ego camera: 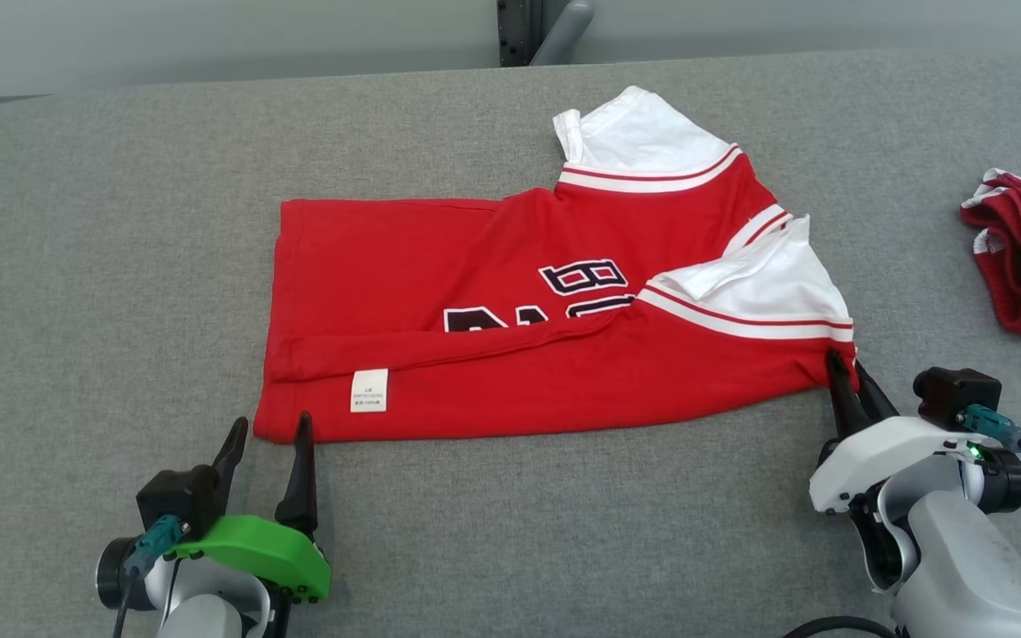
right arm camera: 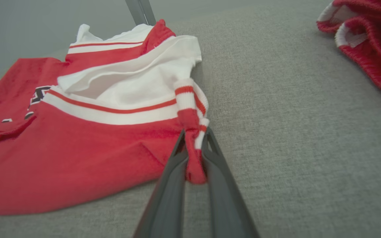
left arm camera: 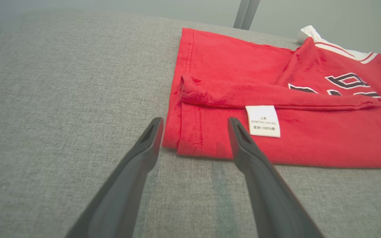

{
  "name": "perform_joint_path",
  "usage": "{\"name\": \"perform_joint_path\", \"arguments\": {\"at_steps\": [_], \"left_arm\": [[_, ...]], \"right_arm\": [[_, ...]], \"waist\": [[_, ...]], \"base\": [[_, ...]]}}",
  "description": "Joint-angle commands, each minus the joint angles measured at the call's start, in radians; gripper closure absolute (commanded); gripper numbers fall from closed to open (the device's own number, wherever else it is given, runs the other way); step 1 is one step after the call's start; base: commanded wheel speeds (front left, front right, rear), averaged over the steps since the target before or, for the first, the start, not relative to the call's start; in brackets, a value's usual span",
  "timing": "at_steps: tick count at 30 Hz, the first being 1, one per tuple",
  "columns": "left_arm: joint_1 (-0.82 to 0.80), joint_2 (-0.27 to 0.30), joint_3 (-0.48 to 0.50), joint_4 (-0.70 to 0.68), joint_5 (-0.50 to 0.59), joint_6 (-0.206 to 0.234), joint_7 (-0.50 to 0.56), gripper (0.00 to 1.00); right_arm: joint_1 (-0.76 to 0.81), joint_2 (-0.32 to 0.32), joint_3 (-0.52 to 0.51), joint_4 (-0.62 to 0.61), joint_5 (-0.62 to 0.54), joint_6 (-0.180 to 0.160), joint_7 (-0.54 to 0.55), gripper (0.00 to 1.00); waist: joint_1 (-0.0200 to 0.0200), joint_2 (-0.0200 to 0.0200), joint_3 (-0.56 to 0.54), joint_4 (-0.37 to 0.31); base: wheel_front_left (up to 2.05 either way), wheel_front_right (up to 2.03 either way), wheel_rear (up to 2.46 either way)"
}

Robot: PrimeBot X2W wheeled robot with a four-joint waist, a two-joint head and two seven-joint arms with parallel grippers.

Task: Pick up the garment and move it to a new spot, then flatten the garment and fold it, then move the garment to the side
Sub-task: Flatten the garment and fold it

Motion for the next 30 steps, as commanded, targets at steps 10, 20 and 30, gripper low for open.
{"name": "perform_joint_path", "arguments": {"at_steps": [10,20,30], "left_arm": [[-0.044,0.004,0.032,0.063,0.014,0.005,0.0,0.0],[-0.074,0.004,0.037,0.124,0.021,0.005,0.0,0.97],[-0.041,0.004,0.016,0.056,-0.014,-0.005,0.0,1.0]], "right_arm": [[-0.019,-0.007,0.017,-0.022,0.013,-0.002,0.0,1.0],[-0.029,-0.009,0.028,-0.048,0.018,-0.002,0.0,1.0],[-0.023,-0.006,0.023,-0.055,0.048,-0.002,0.0,1.0]], "waist": [[0.0,0.0,0.022,-0.03],[0.0,0.0,0.041,-0.04],[0.0,0.0,0.012,-0.008]], "base": [[0.0,0.0,0.0],[0.0,0.0,0.0],[0.0,0.0,0.0]]}}
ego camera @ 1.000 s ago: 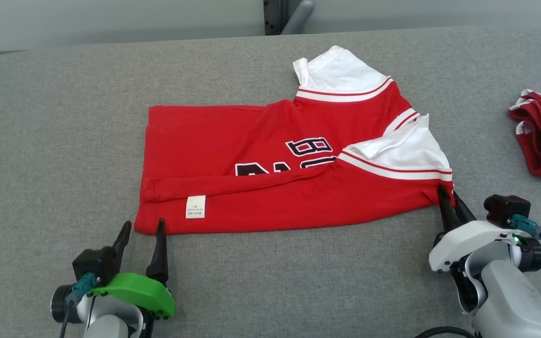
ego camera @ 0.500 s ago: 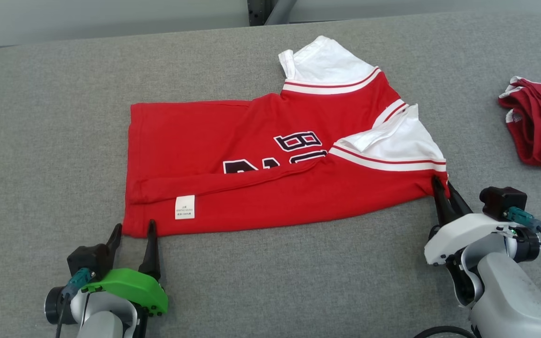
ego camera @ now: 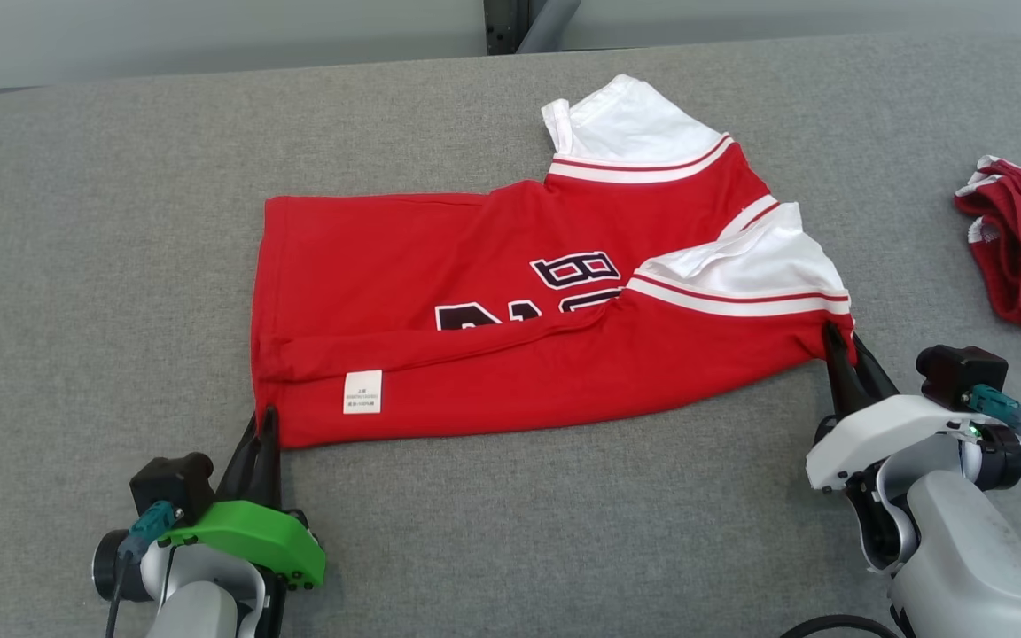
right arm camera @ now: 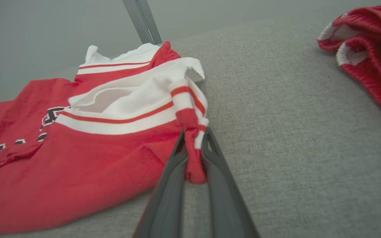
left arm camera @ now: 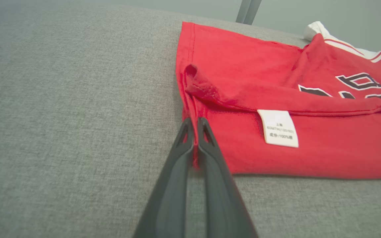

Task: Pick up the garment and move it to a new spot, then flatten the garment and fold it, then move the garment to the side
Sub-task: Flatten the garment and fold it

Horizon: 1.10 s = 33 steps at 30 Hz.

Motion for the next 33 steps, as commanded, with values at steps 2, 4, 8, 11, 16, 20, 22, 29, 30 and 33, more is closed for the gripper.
{"name": "perform_joint_path", "arguments": {"at_steps": [2,4,8,11,16,20,22,29,30,33], "left_arm": [[0.016,0.005,-0.005,-0.011,-0.017,-0.006,0.0,1.0],[0.018,0.004,-0.009,-0.022,-0.026,-0.007,0.0,1.0],[0.0,0.004,-0.011,-0.081,-0.023,-0.007,0.0,1.0],[-0.022,0.013,-0.013,-0.104,-0.015,-0.007,0.0,1.0],[-0.079,0.05,-0.033,-0.068,-0.029,-0.006,0.0,1.0],[-0.091,0.066,-0.032,-0.004,-0.038,-0.005,0.0,1.0],[-0.101,0.071,-0.038,0.025,-0.041,-0.005,0.0,1.0],[-0.017,0.06,-0.036,0.101,-0.062,-0.005,0.0,1.0],[0.003,0.055,-0.031,0.105,-0.065,-0.005,0.0,1.0],[0.068,0.046,-0.018,0.102,-0.06,-0.005,0.0,1.0]], "right_arm": [[-0.006,0.003,0.0,0.0,0.006,-0.002,0.0,1.0],[-0.007,0.007,0.0,0.0,0.011,-0.002,0.0,1.0],[-0.026,0.007,-0.001,0.0,0.032,-0.002,0.0,1.0],[-0.054,-0.002,0.007,0.011,0.045,-0.002,0.0,1.0],[-0.122,-0.012,0.024,0.062,0.061,-0.002,0.0,1.0],[-0.137,-0.006,0.032,0.114,0.077,-0.002,0.0,1.0],[-0.138,0.001,0.038,0.134,0.088,-0.002,0.0,1.0],[-0.044,0.002,0.051,0.158,0.124,-0.002,0.0,1.0],[-0.023,0.001,0.052,0.157,0.13,-0.002,0.0,1.0],[0.042,-0.009,0.078,0.148,0.137,-0.002,0.0,1.0]], "waist": [[0.0,0.0,-0.017,0.011],[0.0,0.0,-0.026,0.014],[0.0,0.0,-0.048,0.015],[0.0,0.0,-0.072,0.012],[0.0,0.0,-0.129,0.006],[0.0,0.0,-0.186,0.002],[0.0,0.0,-0.215,-0.003],[0.0,0.0,-0.284,-0.008],[0.0,0.0,-0.29,-0.008],[0.0,0.0,-0.302,-0.009]], "base": [[0.0,0.0,0.0],[0.0,0.0,0.0],[0.0,0.0,0.0],[0.0,0.0,0.0],[0.0,0.0,0.0],[0.0,0.0,0.0],[0.0,0.0,0.0],[0.0,0.0,0.0],[0.0,0.0,0.0],[0.0,0.0,0.0]]}}
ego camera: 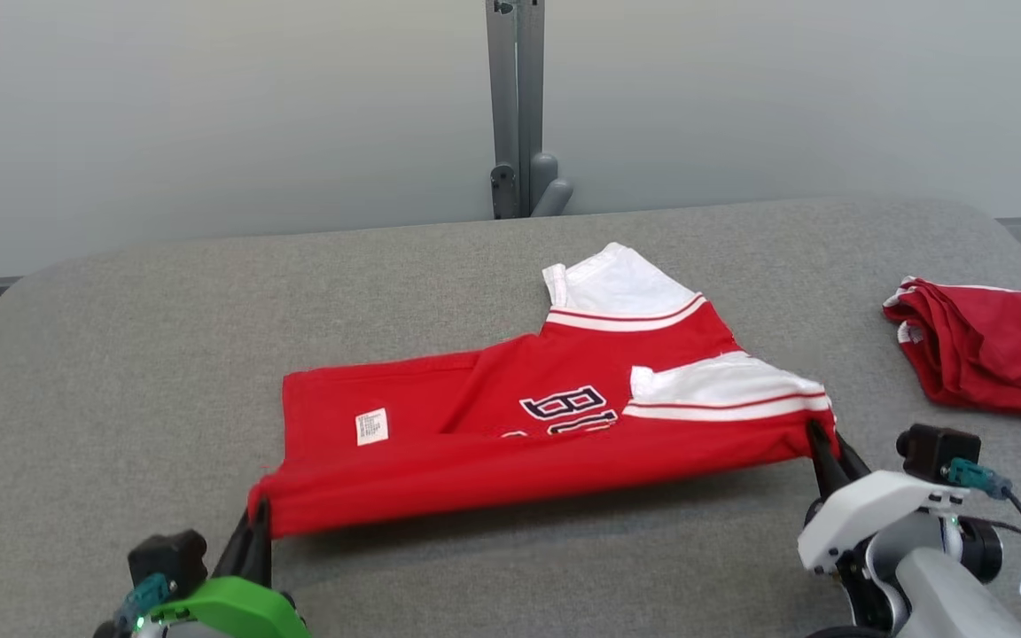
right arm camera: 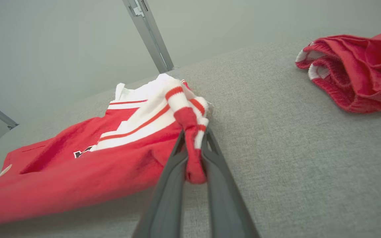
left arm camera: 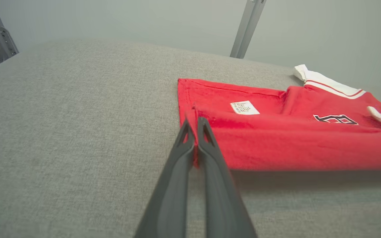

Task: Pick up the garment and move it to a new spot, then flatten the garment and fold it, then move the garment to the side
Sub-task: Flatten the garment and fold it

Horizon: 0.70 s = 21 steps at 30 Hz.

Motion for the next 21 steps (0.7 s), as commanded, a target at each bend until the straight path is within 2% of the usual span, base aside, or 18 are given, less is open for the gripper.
{"name": "perform_joint_path", "arguments": {"at_steps": [1,8,18,19,20,21], "left_arm": [[0.031,0.0,0.004,-0.008,0.005,0.002,0.0,1.0],[0.165,-0.011,0.035,-0.006,0.019,0.002,0.0,1.0],[0.241,-0.021,0.087,0.015,0.045,0.002,0.0,1.0],[0.243,-0.023,0.088,0.018,0.044,0.002,0.0,0.93],[0.245,-0.024,0.091,0.019,0.045,0.002,0.0,0.64],[0.246,-0.025,0.092,0.022,0.049,0.002,0.0,0.25]], "right_arm": [[0.028,-0.011,0.004,-0.006,0.012,-0.002,-0.001,1.0],[0.158,-0.028,0.01,-0.052,0.038,-0.002,-0.001,1.0],[0.306,-0.008,0.027,-0.104,0.037,-0.002,-0.002,1.0],[0.308,-0.007,0.023,-0.114,0.043,-0.002,-0.002,1.0],[0.312,-0.008,0.019,-0.12,0.043,-0.002,-0.002,0.74],[0.315,-0.01,0.02,-0.123,0.035,-0.002,-0.002,0.51]], "waist": [[0.0,0.0,-0.018,-0.004],[0.0,0.0,-0.043,-0.001],[0.0,0.0,-0.05,0.002],[0.0,0.0,-0.047,0.001],[0.0,0.0,-0.043,0.0],[0.0,0.0,-0.039,-0.001]], "base": [[0.0,0.0,0.0],[0.0,0.0,0.0],[0.0,0.0,0.0],[0.0,0.0,0.0],[0.0,0.0,0.0],[0.0,0.0,0.0]]}}
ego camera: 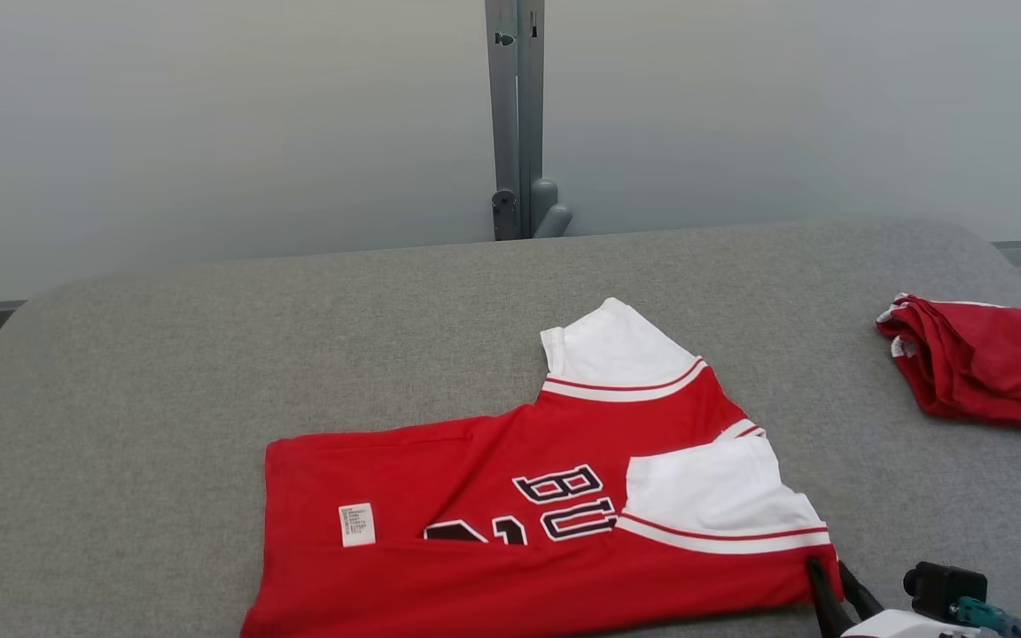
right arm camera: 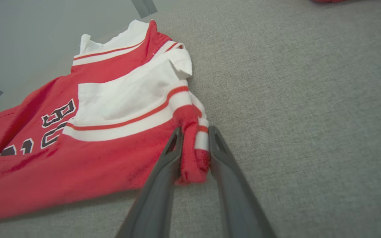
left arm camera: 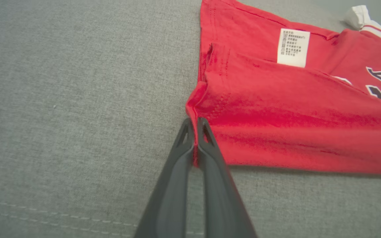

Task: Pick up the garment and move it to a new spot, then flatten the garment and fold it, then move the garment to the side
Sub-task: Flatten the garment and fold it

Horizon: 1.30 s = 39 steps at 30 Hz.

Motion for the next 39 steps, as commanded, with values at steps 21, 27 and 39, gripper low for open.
{"name": "perform_joint_path", "arguments": {"at_steps": [21,27,39], "left_arm": [[-0.289,0.04,0.018,-0.009,0.117,0.002,0.0,0.0],[-0.432,0.05,-0.033,0.099,0.065,0.001,0.0,0.0],[-0.573,0.091,-0.114,0.273,-0.048,0.002,0.0,0.0]], "right_arm": [[-0.175,0.014,-0.114,-0.146,-0.174,-0.001,-0.003,0.0],[-0.239,0.022,-0.078,-0.15,-0.158,-0.001,-0.003,0.0],[-0.312,-0.003,-0.025,-0.149,-0.131,-0.001,-0.003,0.0]], "waist": [[0.0,0.0,0.164,0.013],[0.0,0.0,0.227,0.005],[0.0,0.0,0.283,-0.015]], "base": [[0.0,0.0,0.0],[0.0,0.0,0.0],[0.0,0.0,0.0]]}}
